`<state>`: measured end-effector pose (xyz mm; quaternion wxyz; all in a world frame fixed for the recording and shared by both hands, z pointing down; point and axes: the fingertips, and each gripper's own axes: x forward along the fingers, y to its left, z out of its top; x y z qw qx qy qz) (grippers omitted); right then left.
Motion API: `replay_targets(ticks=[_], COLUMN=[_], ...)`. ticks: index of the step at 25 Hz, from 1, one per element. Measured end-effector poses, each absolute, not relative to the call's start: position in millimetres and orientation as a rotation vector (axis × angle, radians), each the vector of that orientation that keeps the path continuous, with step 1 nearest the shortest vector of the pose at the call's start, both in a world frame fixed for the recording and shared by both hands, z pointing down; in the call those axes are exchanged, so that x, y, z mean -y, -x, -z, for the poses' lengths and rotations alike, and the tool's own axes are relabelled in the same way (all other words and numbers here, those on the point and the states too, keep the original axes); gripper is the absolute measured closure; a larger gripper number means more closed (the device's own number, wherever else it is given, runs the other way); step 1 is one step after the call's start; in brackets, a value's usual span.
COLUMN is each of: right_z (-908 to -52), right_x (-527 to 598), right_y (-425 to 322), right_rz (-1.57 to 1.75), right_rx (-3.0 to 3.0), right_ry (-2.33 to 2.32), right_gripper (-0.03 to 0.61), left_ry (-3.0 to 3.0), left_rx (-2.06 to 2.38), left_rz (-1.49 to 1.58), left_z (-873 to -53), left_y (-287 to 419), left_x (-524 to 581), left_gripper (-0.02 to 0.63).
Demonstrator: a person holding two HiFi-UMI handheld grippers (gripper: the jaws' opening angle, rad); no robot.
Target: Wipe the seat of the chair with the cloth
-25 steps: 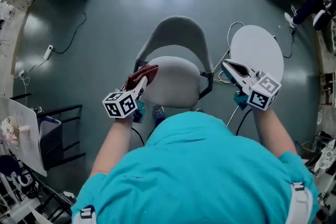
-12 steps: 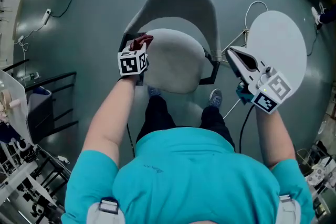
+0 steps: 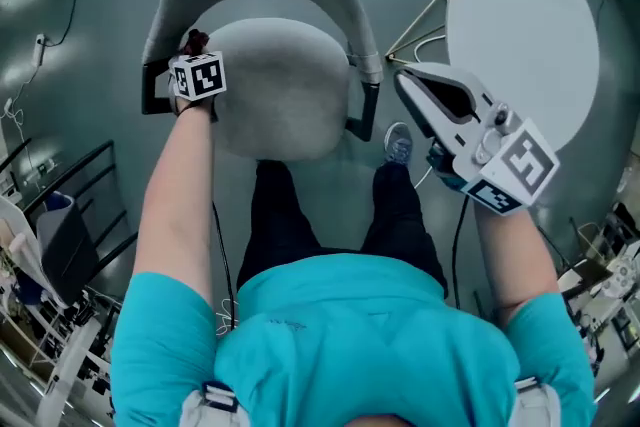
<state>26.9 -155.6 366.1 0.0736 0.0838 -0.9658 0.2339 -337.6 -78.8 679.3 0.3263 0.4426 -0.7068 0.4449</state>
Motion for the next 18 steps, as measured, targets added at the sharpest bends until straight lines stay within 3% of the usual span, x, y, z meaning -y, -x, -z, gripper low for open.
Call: replay_targets(ticks=[18], right_z=[-415], right_x=[170], right_y=[-45], right_rz=[-0.560], right_rx=[2.862], right_ry=[-0.315], right_gripper=[0.581], left_ry=[-1.088], left_rx=[1.738], left_rz=[-1.308], left_z=[-757], left_y=[321], left_x=[94], left_gripper=[0.551])
